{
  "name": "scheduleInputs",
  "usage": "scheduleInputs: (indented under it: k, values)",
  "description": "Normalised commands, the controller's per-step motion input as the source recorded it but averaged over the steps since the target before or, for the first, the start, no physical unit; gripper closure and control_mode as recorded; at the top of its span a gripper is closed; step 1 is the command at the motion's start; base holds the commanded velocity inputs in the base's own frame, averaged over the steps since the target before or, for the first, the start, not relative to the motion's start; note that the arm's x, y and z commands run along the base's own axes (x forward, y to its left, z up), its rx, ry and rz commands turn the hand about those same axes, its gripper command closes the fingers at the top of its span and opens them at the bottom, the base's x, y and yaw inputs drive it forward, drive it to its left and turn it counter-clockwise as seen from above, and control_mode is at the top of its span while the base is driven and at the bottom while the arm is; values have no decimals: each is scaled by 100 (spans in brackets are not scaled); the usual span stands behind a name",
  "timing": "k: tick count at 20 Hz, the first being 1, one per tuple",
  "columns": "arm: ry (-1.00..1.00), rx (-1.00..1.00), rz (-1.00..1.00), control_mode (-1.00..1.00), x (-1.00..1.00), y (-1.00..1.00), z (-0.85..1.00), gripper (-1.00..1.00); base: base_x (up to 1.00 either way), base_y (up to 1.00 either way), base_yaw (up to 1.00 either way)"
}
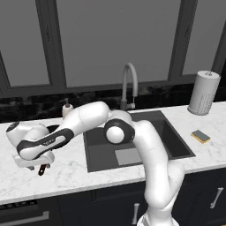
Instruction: Pick the pan and sponge and place them into the sink. Then turn on the water.
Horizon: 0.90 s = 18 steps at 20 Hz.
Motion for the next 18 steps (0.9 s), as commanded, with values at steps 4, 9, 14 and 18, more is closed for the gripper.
scheduleInputs:
  k: [4, 9, 14, 18]
  values:
    - [0, 0, 0, -100, 1, 0, -16, -100, 0, 0, 0]
    - [0, 0, 0, -100, 0, 0, -14, -100, 0, 0, 0]
    - [-1, 4, 1, -100, 0, -6, -34, -100, 0, 0, 0]
    - [-1, 8, 2, -100, 0, -15, -35, -100, 0, 0, 0]
